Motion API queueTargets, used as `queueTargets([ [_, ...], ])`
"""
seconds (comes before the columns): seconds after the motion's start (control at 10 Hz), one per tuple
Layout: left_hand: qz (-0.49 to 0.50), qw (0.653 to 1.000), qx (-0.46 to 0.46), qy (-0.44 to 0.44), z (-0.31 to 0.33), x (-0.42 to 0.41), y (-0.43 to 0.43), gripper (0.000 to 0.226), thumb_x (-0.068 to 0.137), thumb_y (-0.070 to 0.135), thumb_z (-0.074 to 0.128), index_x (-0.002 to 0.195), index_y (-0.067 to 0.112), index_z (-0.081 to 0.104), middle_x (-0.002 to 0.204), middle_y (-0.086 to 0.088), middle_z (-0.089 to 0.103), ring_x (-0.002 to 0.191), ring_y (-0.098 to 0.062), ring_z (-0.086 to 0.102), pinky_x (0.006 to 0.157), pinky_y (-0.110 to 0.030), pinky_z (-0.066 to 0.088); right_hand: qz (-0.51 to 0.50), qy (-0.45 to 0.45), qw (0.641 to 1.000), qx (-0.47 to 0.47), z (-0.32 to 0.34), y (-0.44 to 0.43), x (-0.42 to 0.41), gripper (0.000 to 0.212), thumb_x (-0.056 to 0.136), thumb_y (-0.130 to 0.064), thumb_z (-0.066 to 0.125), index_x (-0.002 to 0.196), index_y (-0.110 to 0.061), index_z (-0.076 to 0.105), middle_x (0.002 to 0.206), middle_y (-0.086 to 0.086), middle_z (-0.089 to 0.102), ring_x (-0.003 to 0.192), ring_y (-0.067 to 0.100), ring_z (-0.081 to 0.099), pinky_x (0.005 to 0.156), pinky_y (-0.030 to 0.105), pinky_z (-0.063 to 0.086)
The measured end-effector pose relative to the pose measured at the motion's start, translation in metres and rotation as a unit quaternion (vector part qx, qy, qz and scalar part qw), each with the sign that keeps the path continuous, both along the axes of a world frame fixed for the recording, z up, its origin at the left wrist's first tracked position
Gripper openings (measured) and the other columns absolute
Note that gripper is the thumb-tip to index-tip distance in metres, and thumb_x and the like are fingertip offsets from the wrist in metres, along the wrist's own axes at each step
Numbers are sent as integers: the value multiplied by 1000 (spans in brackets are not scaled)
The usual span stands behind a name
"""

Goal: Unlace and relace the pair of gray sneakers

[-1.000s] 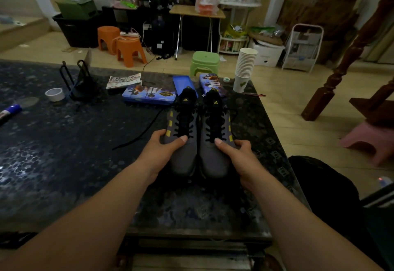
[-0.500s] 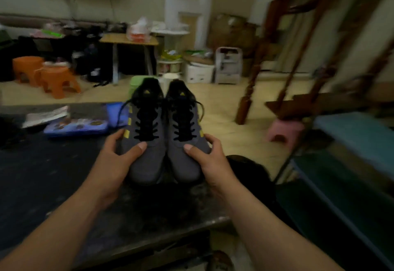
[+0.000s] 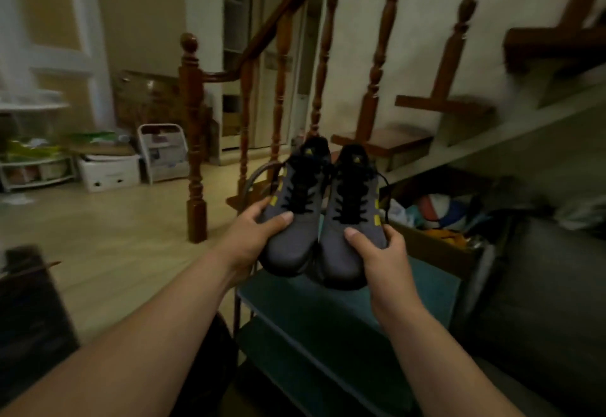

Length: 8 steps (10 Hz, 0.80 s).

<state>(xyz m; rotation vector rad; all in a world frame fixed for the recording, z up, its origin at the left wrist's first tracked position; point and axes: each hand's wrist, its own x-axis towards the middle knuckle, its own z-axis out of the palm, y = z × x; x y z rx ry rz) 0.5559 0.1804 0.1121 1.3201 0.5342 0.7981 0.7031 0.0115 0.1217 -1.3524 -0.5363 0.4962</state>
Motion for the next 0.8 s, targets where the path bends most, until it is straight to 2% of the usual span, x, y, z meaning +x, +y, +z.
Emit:
queueTargets([
  [0.1, -47, 998, -16, 30, -8, 51, -9, 60, 88, 24, 81, 140, 18, 52, 124, -8, 72, 106, -24, 74, 90, -40, 60, -55, 3, 998, -24, -8, -21, 33, 85, 86, -29, 84, 154, -23, 33, 131, 1, 62, 109, 20, 68, 92, 40, 58],
  [0.2, -83, 993, -22, 84, -25, 103, -13, 63, 89, 26, 81, 142, 19, 46, 126, -10, 67, 104, -25, 74, 80, -36, 61, -108, 36, 992, -53, -28, -39, 65, 83, 87, -31, 83, 153, -26, 32, 131, 1, 61, 108, 22, 67, 94, 45, 58],
  [0.3, -104, 988, -17, 109, -36, 123, -9, 61, 89, 27, 80, 141, 17, 49, 126, -13, 68, 103, -26, 73, 78, -35, 60, -122, 28, 986, -108, -41, -40, 77, 79, 89, -37, 79, 152, -25, 32, 135, 4, 60, 112, 26, 65, 100, 48, 55],
  [0.4, -112, 980, 11, 162, -47, 136, 2, 51, 94, 32, 74, 138, 17, 53, 123, -10, 69, 104, -24, 73, 79, -34, 60, -136, -71, 954, -256, -57, -33, 82, 72, 92, -58, 65, 147, -21, 38, 137, 6, 56, 120, 28, 59, 104, 46, 50],
  [0.5, -117, 968, 75, 210, -53, 140, 19, 45, 98, 46, 66, 136, 24, 58, 123, -4, 70, 110, -22, 70, 92, -38, 59, -152, -163, 902, -370, -61, -32, 85, 74, 86, -78, 45, 134, -22, 51, 131, 6, 55, 118, 28, 56, 101, 44, 49],
  [0.6, -73, 877, 279, 383, -65, 140, 41, 68, 84, 88, 34, 134, 49, 57, 133, 5, 66, 131, -30, 54, 113, -56, 39, -171, -215, 858, -434, -66, -30, 78, 79, 87, -81, 34, 134, -21, 53, 137, 6, 52, 124, 28, 51, 105, 44, 44],
  [0.7, -40, 855, 318, 407, -75, 139, 47, 89, 71, 99, 22, 139, 50, 53, 140, 4, 63, 132, -32, 51, 112, -57, 39, -193, -226, 857, -421, -68, -31, 71, 80, 96, -70, 43, 154, -16, 36, 157, 7, 39, 141, 28, 40, 115, 42, 36],
  [0.8, 16, 891, 306, 335, -65, 137, 42, 82, 90, 83, 39, 147, 25, 53, 148, -7, 57, 134, -31, 52, 113, -51, 42, -242, -254, 885, -305, -52, -40, 62, 84, 100, -51, 58, 163, -13, 19, 167, 8, 25, 150, 27, 30, 120, 41, 30],
])
